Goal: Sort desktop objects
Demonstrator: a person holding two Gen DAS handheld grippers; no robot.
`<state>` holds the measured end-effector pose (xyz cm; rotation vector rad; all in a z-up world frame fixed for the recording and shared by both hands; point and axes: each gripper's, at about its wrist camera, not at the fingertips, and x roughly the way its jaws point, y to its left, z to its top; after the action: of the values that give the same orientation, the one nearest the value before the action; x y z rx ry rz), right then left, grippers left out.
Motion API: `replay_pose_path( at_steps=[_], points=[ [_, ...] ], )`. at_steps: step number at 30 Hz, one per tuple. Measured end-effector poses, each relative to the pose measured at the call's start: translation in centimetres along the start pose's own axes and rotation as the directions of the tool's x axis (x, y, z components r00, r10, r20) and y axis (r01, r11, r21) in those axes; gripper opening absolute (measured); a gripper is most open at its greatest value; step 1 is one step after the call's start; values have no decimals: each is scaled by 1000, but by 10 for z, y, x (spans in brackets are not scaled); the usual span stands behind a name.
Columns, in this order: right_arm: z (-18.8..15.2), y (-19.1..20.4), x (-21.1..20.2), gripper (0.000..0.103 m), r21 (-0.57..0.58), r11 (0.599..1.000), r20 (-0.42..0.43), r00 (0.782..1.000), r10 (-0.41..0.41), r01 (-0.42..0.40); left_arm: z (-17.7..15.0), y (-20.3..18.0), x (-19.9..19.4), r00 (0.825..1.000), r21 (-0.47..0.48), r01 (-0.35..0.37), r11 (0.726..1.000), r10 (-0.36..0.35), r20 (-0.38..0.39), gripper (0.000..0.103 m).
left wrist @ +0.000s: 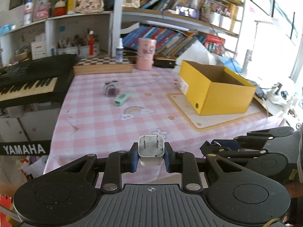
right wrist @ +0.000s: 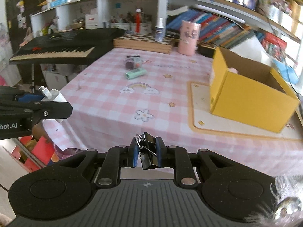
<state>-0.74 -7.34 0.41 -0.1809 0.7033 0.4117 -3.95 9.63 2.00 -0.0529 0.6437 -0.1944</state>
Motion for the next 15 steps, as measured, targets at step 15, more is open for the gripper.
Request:
replay_pose_path(
  at_steps=[15],
  points=[
    [-14, -25, -14, 17, 94, 993, -17, 997, -75, 76, 3, -24, 10, 996, 72, 86, 994, -86, -7, 26]
  ],
)
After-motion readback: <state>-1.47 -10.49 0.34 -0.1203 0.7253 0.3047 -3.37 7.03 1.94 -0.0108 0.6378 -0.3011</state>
